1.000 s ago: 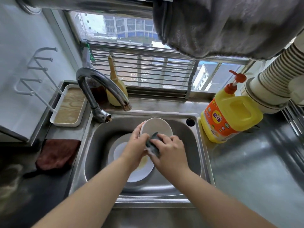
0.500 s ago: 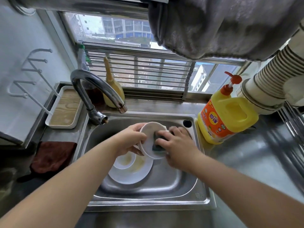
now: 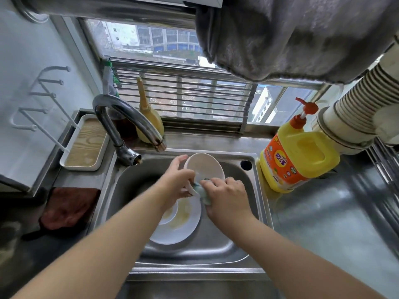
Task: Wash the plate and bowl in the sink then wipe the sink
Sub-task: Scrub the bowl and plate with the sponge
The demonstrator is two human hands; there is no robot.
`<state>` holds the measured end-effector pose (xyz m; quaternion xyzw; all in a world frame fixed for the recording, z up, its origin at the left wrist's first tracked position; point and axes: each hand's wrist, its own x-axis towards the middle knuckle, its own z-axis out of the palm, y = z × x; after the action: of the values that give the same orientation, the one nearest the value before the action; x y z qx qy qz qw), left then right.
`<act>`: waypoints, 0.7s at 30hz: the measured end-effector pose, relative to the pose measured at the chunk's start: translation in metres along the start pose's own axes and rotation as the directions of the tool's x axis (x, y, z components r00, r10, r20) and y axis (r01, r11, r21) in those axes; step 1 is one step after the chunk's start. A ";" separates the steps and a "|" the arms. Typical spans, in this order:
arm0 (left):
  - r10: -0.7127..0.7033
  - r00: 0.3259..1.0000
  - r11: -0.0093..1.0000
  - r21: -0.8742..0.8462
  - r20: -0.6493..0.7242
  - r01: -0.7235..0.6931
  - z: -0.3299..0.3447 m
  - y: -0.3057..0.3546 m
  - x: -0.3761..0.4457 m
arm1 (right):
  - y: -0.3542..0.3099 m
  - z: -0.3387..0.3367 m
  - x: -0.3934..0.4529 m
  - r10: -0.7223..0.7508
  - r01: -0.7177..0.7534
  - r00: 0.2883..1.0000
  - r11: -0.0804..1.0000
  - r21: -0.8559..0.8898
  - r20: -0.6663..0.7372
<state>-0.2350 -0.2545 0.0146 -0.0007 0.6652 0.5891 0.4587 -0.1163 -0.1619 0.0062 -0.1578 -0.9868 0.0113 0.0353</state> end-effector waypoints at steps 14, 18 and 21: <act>-0.245 0.889 0.880 0.474 0.388 0.035 -0.018 0.026 -0.010 | 0.060 -0.029 0.044 -0.827 0.779 0.545 0.438 -0.449 0.139; -0.104 0.951 0.942 0.336 0.291 0.000 -0.019 0.018 -0.007 | 0.041 -0.011 0.013 -0.440 0.472 0.880 0.852 -0.226 0.179; -0.054 0.980 0.956 0.292 0.190 -0.004 -0.010 0.002 -0.005 | 0.005 -0.006 -0.010 -0.074 0.038 0.948 0.992 0.120 0.310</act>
<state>-0.2395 -0.2647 0.0179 0.1162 0.6963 0.4761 0.5243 -0.1049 -0.1599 0.0116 -0.1236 -0.9817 0.0908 -0.1129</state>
